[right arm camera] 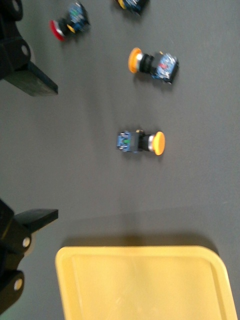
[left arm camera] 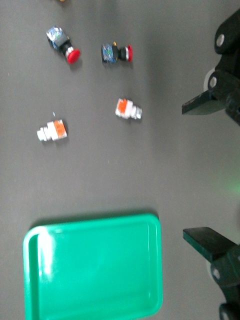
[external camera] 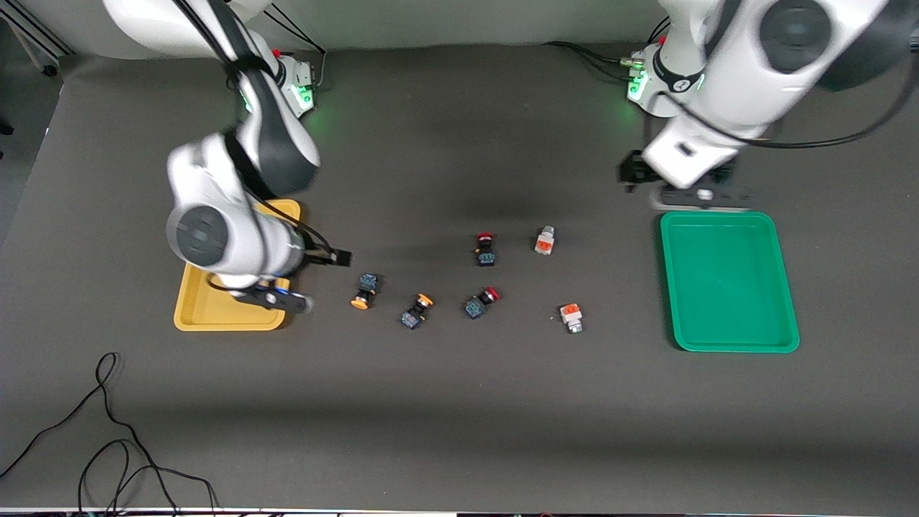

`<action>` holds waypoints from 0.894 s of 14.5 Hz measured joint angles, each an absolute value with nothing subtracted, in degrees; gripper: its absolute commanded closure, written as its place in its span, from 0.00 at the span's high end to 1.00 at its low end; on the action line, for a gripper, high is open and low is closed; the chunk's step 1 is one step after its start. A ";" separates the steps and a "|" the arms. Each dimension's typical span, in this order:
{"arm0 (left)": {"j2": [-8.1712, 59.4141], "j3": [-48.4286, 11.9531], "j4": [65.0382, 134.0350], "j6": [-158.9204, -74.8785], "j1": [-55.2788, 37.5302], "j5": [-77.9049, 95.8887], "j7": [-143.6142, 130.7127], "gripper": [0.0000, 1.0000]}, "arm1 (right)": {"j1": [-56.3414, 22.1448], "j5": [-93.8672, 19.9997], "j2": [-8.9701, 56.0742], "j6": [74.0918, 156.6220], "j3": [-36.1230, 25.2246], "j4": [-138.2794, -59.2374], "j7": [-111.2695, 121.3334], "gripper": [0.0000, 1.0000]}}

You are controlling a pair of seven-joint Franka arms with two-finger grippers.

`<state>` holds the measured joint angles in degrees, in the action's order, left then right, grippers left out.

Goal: Place green and yellow buttons in trays

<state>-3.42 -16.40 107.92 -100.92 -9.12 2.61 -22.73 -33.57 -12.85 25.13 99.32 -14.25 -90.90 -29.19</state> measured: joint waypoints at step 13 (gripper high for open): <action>2.10 -17.15 121.79 -123.95 -23.13 2.10 -34.92 1.00 | -34.40 -20.90 37.83 124.09 -14.44 -98.92 -29.30 0.98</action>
